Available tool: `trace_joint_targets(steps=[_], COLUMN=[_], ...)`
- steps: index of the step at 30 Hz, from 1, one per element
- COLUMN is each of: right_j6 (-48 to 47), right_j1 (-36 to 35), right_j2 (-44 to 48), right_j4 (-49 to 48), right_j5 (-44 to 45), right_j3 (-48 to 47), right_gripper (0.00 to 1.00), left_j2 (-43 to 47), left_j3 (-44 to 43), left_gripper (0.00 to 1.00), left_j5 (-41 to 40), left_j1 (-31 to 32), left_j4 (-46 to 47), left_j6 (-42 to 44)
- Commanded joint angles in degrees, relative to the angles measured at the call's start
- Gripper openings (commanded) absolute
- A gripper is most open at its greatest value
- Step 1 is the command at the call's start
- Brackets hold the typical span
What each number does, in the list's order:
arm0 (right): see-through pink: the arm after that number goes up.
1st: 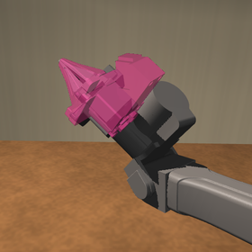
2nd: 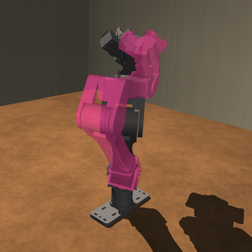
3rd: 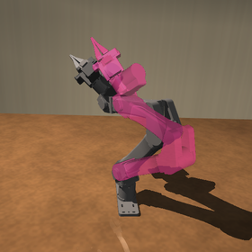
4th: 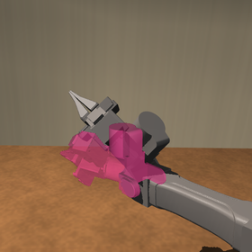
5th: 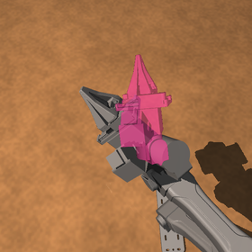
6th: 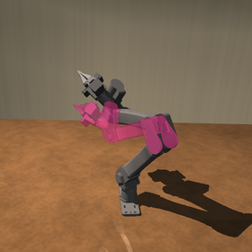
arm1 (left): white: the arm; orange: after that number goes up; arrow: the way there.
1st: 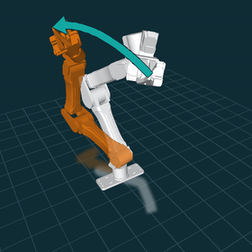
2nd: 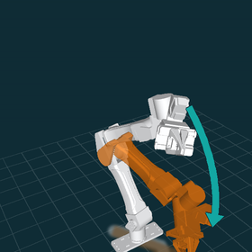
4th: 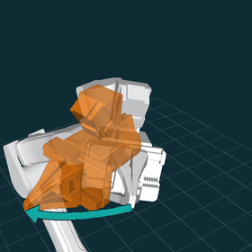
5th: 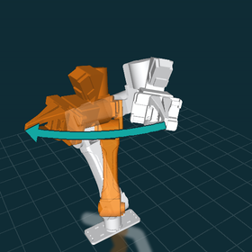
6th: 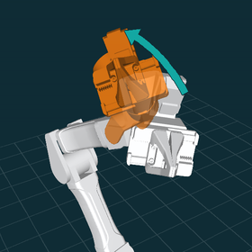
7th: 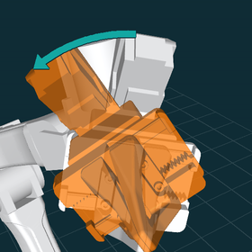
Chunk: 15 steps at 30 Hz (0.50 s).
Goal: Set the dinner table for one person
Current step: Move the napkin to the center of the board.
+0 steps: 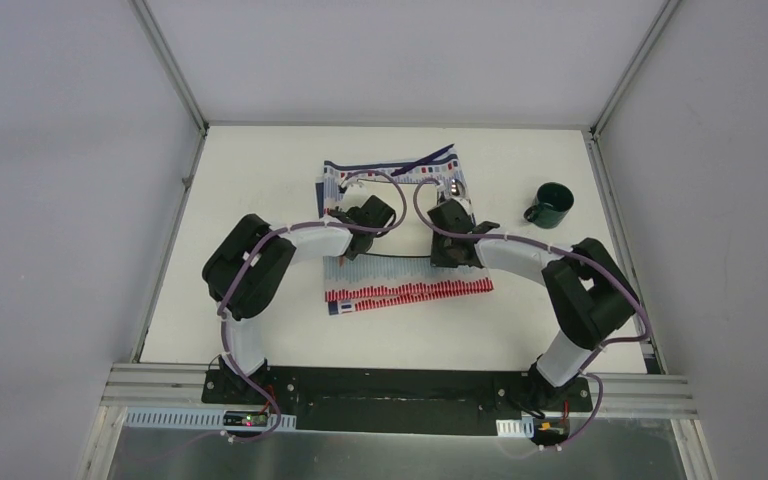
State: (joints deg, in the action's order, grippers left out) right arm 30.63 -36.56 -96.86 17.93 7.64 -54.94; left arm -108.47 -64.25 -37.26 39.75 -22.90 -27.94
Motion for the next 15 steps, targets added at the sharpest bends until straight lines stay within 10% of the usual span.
trace_joint_targets(steps=[1,15], right_j6=[3.91,9.54], right_j1=[-6.90,-18.24], right_j2=[0.41,3.34], right_j4=[3.96,6.28], right_j5=[-5.87,-4.51], right_j3=[2.99,4.98], right_gripper=[0.00,0.00], left_j2=[-4.08,3.76], left_j3=[5.24,7.29], left_gripper=[0.00,0.00], left_j5=[10.31,9.85], left_j1=[4.04,9.22], left_j4=[-10.94,-14.93], left_j6=[-4.48,-8.18])
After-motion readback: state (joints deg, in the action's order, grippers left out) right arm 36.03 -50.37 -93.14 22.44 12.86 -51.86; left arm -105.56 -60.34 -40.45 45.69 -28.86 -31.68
